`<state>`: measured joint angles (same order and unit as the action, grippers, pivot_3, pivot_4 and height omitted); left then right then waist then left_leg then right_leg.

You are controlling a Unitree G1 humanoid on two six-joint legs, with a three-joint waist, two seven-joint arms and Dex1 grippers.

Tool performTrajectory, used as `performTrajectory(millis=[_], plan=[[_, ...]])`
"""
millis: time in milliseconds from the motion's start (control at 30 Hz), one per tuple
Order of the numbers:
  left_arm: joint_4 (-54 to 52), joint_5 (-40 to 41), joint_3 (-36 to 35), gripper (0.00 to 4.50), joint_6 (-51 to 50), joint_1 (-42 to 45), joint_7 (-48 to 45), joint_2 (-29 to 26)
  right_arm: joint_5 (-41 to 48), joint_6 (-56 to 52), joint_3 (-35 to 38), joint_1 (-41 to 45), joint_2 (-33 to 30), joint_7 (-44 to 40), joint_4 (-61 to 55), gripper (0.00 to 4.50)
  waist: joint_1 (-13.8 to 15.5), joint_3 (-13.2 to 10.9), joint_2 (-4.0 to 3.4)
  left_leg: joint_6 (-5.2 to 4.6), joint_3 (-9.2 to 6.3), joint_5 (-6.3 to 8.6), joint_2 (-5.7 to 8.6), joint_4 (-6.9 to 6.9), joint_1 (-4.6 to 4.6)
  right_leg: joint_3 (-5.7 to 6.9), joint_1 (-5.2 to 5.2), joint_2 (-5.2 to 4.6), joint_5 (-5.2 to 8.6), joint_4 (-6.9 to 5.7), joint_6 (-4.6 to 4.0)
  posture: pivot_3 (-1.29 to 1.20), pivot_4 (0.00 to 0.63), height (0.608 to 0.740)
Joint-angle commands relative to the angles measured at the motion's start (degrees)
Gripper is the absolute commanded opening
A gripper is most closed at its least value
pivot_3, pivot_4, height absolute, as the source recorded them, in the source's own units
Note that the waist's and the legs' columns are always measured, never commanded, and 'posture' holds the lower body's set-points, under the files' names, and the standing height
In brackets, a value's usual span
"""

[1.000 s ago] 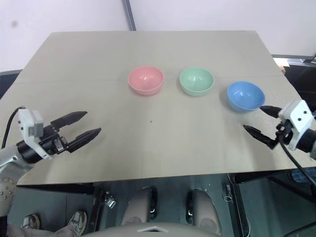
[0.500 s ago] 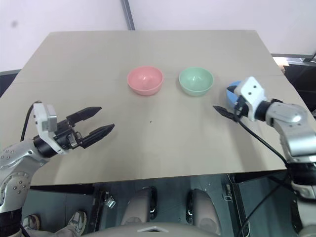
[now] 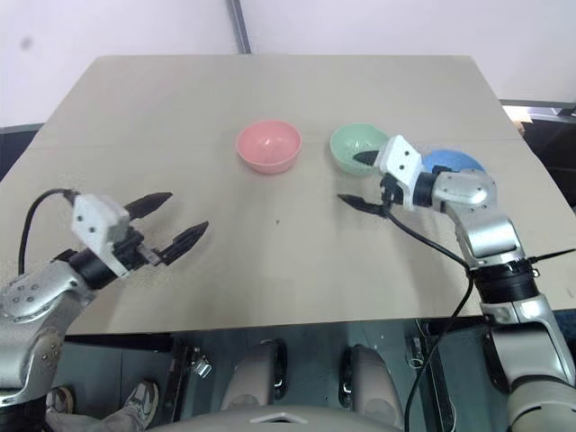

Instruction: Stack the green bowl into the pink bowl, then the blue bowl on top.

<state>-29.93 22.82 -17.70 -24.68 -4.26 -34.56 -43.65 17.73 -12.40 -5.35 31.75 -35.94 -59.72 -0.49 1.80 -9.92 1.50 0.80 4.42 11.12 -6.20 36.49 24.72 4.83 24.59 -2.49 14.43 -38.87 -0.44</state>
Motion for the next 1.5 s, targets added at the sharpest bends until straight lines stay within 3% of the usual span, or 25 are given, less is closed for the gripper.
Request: performTrajectory(millis=[33,100,167,267,367,567,733,833,900,1000,1167,1300,1433,1500], plan=[[0.65,-9.51,7.87,4.5,-3.28,9.52,-0.68,-8.84,5.95,-4.0,5.72,-2.63,-2.12,-0.46,-7.23,4.45,0.37,-0.01,0.0,0.0,0.0,0.0,0.0,0.01,-0.02,0.0,0.01,0.0,0.0,-0.01,0.0,0.0,0.15,0.74],[6.58,-15.01,15.16,4.5,-2.88,19.04,-3.4,-12.31,6.85,-5.97,7.47,-4.99,-2.92,1.3,-10.57,4.45,0.34,-0.02,-0.09,0.01,-0.03,0.0,-0.01,0.04,-0.06,0.04,0.01,0.02,0.05,-0.06,0.09,0.0,0.15,0.74],[15.01,-20.13,23.41,4.5,-1.92,31.63,-6.27,-11.26,7.98,-7.96,10.13,-8.6,-3.91,3.26,-14.73,4.45,0.67,0.02,-0.17,0.0,-0.09,-0.01,0.02,0.07,-0.07,0.09,-0.06,0.02,0.1,-0.1,0.17,0.0,0.15,0.74],[25.55,-26.3,31.98,4.5,2.59,42.34,-9.83,-7.59,8.18,-8.92,12.75,-12.95,-4.73,6.02,-19.57,4.45,0.43,0.02,-0.18,0.01,-0.12,-0.01,0.02,0.17,0.01,0.06,-0.06,0.08,0.08,-0.11,0.16,0.0,0.15,0.74],[35.64,-32.53,38.96,4.5,7.07,50.07,-12.21,-3.18,8.4,-10.11,15.25,-17.17,-5.3,8.71,-24.08,4.45,-0.07,0.0,-0.15,0.0,0.03,0.0,0.03,0.21,0.02,-0.12,-0.04,0.09,-0.02,-0.06,0.0,0.0,0.15,0.74],[51.43,-40.04,45.73,4.5,17.39,58.77,-13.93,3.79,8.82,-12.88,19.22,-24.03,-5.51,13.73,-31.85,4.45,0.14,-0.03,-0.1,0.0,-0.02,0.0,0.02,0.15,0.05,-0.14,0.04,0.15,-0.02,-0.06,0.0,0.0,0.15,0.74],[61.37,-43.37,46.67,2.31,25.14,63.53,-13.35,7.25,9.5,-14.93,22.03,-29.01,-5.39,17.03,-37.09,4.5,0.28,-0.03,-0.09,-0.01,-0.07,0.0,0.02,0.28,0.06,-0.14,0.0,0.15,0.09,-0.1,0.19,0.0,0.15,0.74],[63.83,-43.34,46.03,0.74,28.35,64.84,-14.69,8.48,9.3,-15.31,22.77,-30.96,-5.25,18.63,-38.78,4.5,0.27,-0.03,-0.09,-0.01,-0.08,0.0,0.02,0.3,0.07,-0.14,0.0,0.15,0.09,-0.11,0.19,0.0,0.15,0.74],[63.83,-42.78,45.31,0.08,30.43,64.75,-15.53,8.48,9.28,-15.27,22.67,-31.34,-5.3,19.29,-39.12,4.5,0.23,-0.03,-0.08,-0.01,-0.09,0.0,0.02,0.3,0.06,-0.14,0.0,0.15,0.09,-0.12,0.19,0.0,0.15,0.74],[58.62,-37.53,43.11,0.08,32.79,61.89,-22.27,6.71,9.17,-14.97,22.41,-31.2,-5.45,19.7,-38.67,4.5,0.12,-0.04,-0.08,-0.01,-0.1,0.0,0.02,0.3,0.07,-0.13,-0.01,0.15,0.08,-0.13,0.19,0.0,0.15,0.74],[36.02,-24.29,38.41,0.08,33.89,49.28,-39.08,-4.82,8.71,-13.93,20.86,-29.59,-5.19,19.45,-36.52,4.5,-1.53,-0.04,-0.1,0.01,-0.08,-0.01,0.0,0.25,0.04,-0.25,0.02,0.16,-0.02,-0.12,0.01,0.0,0.15,0.74],[25.96,-20.16,34.87,0.08,31.45,43.7,-42.7,-10.55,8.37,-12.78,19.01,-27.69,-4.89,19.01,-34.37,4.5,-0.97,-0.04,-0.1,0.0,-0.23,-0.01,0.0,0.34,-0.02,-0.23,-0.01,0.22,0.1,-0.23,0.21,0.0,0.15,0.74],[21.72,-18.94,33.45,0.08,28.62,40.57,-43.99,-12.42,7.89,-11.56,16.98,-25.5,-4.64,18.13,-31.94,4.5,-0.84,-0.03,-0.11,-0.01,-0.31,0.0,0.02,0.58,-0.02,-0.31,-0.1,0.23,0.12,-0.41,0.25,0.0,0.15,0.74],[20.53,-19.24,33.34,0.72,27.66,39.46,-44.13,-12.66,7.68,-11.08,16.26,-24.74,-4.62,17.72,-31.03,4.5,-0.84,-0.03,-0.11,-0.02,-0.33,0.0,0.05,0.73,-0.02,-0.4,-0.14,0.24,0.12,-0.51,0.25,0.0,0.15,0.74]])
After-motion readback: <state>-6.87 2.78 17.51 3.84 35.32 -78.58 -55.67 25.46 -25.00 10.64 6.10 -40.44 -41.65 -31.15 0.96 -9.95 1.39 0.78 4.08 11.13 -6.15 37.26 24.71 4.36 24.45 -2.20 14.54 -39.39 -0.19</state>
